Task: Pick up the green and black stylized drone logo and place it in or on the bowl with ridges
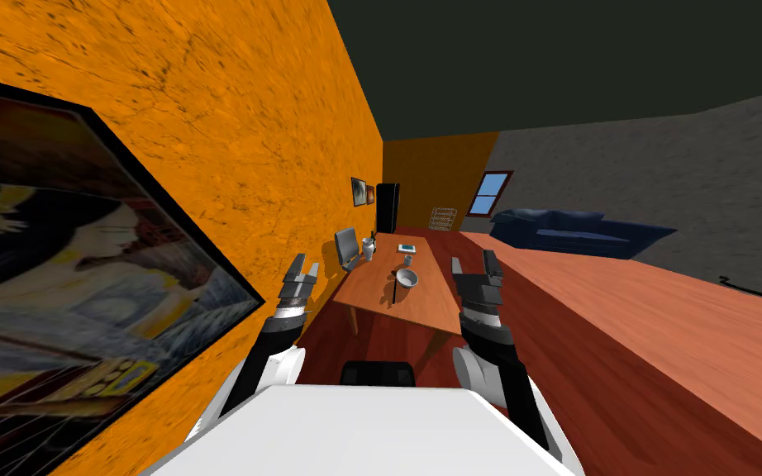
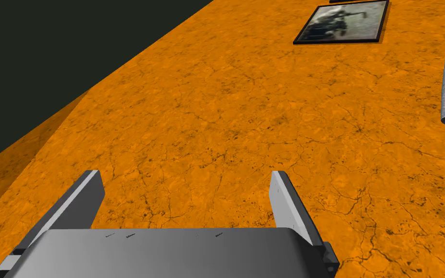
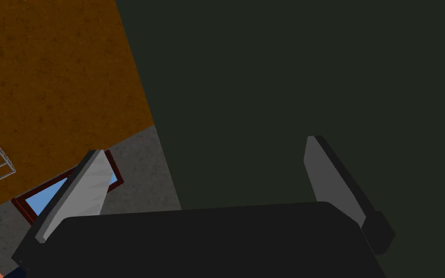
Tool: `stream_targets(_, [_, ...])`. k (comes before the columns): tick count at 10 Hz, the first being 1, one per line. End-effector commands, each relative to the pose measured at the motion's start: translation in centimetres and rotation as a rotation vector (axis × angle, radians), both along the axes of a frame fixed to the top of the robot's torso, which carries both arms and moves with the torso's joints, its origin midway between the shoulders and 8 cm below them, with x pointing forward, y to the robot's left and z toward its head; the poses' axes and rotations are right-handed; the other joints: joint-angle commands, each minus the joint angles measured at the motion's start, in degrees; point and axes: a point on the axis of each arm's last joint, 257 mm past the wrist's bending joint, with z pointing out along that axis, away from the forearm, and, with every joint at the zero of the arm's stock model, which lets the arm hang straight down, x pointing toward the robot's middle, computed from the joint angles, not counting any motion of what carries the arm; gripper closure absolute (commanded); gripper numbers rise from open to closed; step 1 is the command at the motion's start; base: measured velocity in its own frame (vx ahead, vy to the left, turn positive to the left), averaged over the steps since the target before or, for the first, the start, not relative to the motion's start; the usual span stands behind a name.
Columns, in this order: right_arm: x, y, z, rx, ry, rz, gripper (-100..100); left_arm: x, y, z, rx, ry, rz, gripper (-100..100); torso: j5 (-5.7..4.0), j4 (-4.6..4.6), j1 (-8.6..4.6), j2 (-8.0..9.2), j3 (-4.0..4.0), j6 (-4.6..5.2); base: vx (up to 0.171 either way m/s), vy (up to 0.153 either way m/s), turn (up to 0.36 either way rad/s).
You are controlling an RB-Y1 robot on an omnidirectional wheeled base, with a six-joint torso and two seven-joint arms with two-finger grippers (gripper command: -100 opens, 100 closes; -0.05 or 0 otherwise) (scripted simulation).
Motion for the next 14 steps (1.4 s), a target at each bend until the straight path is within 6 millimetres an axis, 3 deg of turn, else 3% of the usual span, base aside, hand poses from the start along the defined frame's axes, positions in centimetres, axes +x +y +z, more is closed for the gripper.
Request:
stream_targets(1, [0.7, 0.3, -0.9, -0.05, 0.035, 0.006, -100, 0.0, 0.0, 0.0, 0.0, 0.0, 0.0, 0, 0.0, 0.0, 0.0, 0.0, 0.0, 0.0, 0.001, 0.013, 0.07])
stream_targets(3, [1.6, 0.5, -2.3, -0.103, 0.082, 0.003, -100, 0.0, 0.0, 0.0, 0.0, 0.0, 0.0, 0, 0.01, -0.01, 0.04, -0.02, -0.01, -0.01, 0.005, 0.018, 0.096])
stream_targets(6, [3.9, -0.2, -6.4, -0.22, 0.212, -0.038, -100, 0.0, 0.0, 0.0, 0.0, 0.0, 0.0, 0, 0.02, -0.01, 0.11, -0.05, -0.03, -0.02, 0.011, 0.032, 0.169])
stream_targets(11, [6.8, -3.2, -13.9, -0.367, 0.427, -0.141, -100, 0.0, 0.0, 0.0, 0.0, 0.0, 0.0, 0, 0.03, -0.01, 0.11, -0.06, -0.03, -0.01, 0.014, 0.035, 0.173])
stream_targets(12, [6.8, -3.2, -13.9, -0.367, 0.427, -0.141, -100, 0.0, 0.0, 0.0, 0.0, 0.0, 0.0, 0, 0.03, -0.01, 0.13, -0.05, -0.03, -0.02, 0.011, 0.023, 0.059])
stream_targets(14, [7.6, -5.0, -17.2, -0.425, 0.524, -0.193, -100, 0.0, 0.0, 0.0, 0.0, 0.0, 0.0, 0, 0.02, -0.01, 0.09, -0.05, -0.03, 0.0, 0.016, 0.029, 0.173])
